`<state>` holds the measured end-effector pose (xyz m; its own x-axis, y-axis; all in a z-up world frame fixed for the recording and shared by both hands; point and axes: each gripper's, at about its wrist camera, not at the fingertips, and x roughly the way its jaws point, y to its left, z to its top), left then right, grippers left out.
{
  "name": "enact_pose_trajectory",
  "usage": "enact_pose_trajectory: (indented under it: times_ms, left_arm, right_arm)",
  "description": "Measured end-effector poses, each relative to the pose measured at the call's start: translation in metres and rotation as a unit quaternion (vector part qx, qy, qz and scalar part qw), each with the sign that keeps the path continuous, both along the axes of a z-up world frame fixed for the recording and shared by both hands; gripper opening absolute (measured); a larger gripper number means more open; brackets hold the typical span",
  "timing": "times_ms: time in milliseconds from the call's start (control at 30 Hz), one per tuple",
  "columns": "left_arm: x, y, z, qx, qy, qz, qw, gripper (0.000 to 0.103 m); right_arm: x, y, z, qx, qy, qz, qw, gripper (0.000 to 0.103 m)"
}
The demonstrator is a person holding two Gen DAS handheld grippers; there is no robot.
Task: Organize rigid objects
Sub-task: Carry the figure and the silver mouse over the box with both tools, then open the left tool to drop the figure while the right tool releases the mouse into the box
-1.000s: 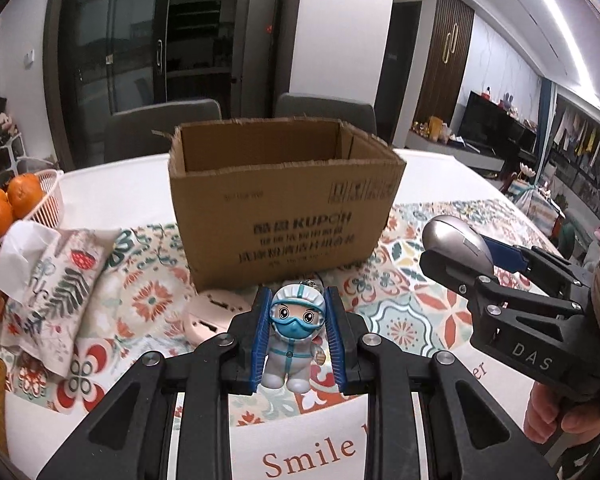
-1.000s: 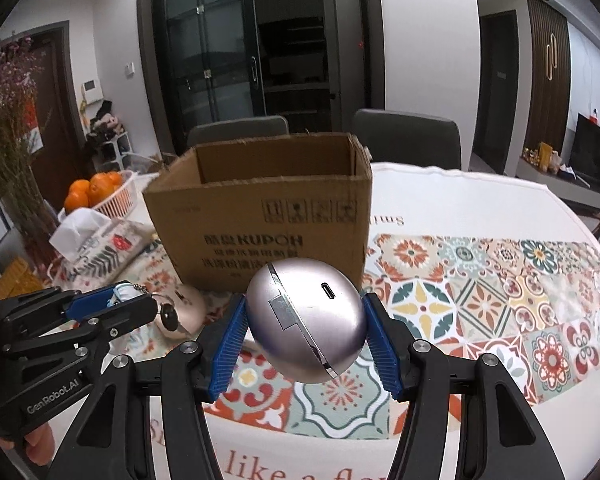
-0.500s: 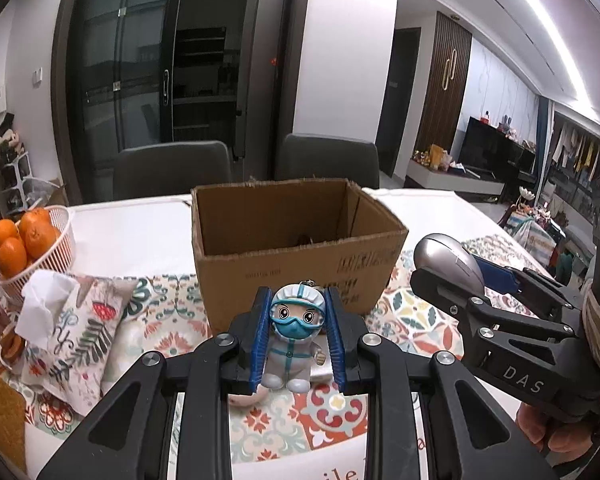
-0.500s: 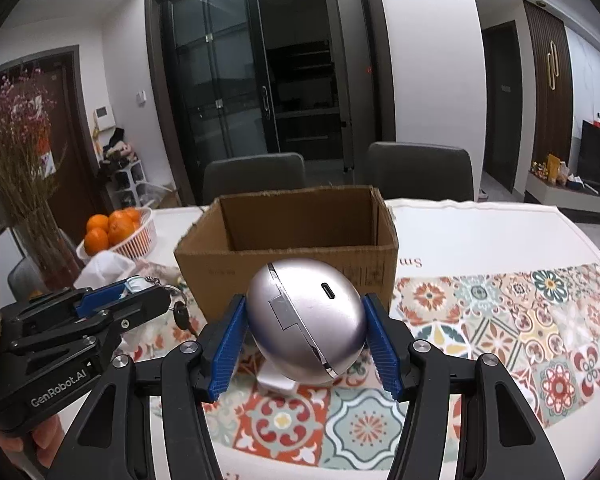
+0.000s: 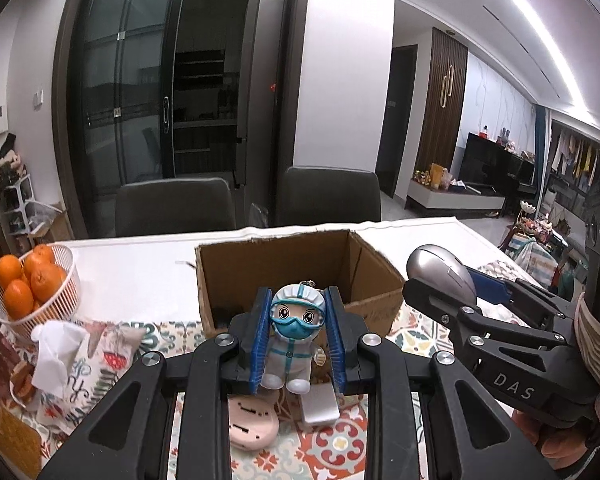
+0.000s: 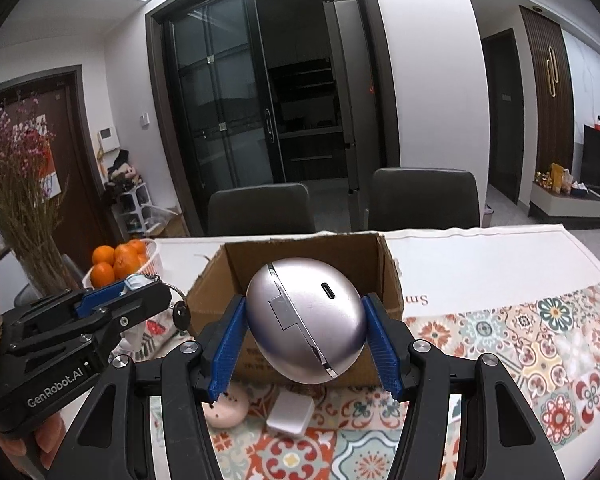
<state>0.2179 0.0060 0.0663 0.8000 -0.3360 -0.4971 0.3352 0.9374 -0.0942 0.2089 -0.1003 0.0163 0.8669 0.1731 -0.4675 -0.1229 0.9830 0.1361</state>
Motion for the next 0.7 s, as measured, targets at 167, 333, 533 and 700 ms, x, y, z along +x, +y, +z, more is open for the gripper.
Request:
enact_pose_trajectory:
  times_ms: [167,333,533,700]
  left_arm:
    - [0.013,-0.003,0.009,0.006,-0.004,0.001,1.0,0.027]
    - [0.027,-0.006,0.017,0.014,-0.009,0.004,0.9999,0.027]
    - [0.046,-0.009,0.022,0.016,-0.009,0.009,0.9998,0.027]
    - [0.066,-0.013,0.023,0.016,-0.002,0.011,0.9998,0.027]
  right_arm:
    - [0.01,-0.003,0.008,0.001,-0.003,-0.001,1.0,0.058]
    - [0.022,-0.003,0.014,-0.001,-0.006,0.001,1.0,0.058]
    - [0.042,-0.005,0.018,0.001,-0.001,0.004,1.0,0.058]
    - [0.059,-0.007,0.016,0.005,0.009,0.006,1.0,0.058]
